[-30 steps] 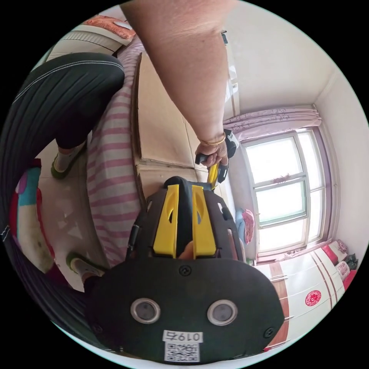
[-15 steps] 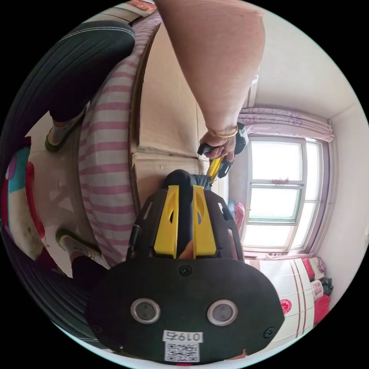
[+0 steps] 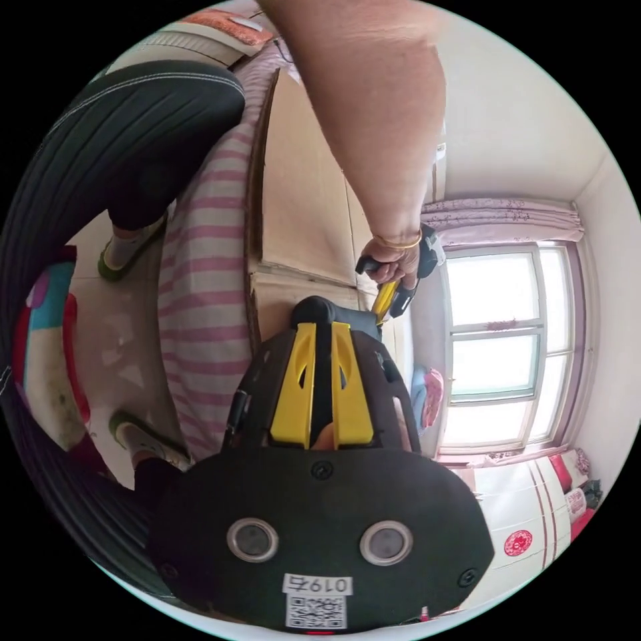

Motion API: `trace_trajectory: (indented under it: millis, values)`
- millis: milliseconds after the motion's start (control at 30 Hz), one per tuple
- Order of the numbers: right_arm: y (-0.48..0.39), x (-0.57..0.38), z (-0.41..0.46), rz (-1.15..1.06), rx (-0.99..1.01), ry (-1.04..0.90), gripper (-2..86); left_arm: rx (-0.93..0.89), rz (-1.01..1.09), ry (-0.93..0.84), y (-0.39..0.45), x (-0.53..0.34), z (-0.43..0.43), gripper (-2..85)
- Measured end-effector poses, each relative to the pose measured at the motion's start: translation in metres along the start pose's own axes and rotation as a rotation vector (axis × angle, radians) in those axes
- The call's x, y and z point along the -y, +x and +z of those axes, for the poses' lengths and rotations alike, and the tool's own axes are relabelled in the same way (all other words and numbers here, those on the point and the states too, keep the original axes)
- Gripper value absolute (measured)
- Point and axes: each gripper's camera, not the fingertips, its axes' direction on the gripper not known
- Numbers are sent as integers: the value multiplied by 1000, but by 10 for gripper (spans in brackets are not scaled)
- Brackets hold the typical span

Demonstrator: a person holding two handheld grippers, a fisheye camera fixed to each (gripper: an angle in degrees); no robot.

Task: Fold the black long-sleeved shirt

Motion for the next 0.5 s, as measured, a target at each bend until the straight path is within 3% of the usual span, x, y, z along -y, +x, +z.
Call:
trace_trajectory:
  millis: [133, 500]
  values:
    - [-2, -6, -10, -2, -115, 2, 55, -43, -16, 2, 10, -4, -10, 16]
    - [57, -50, -48, 26, -153, 53, 109, -57, -15, 122, 62, -29, -100, 21]
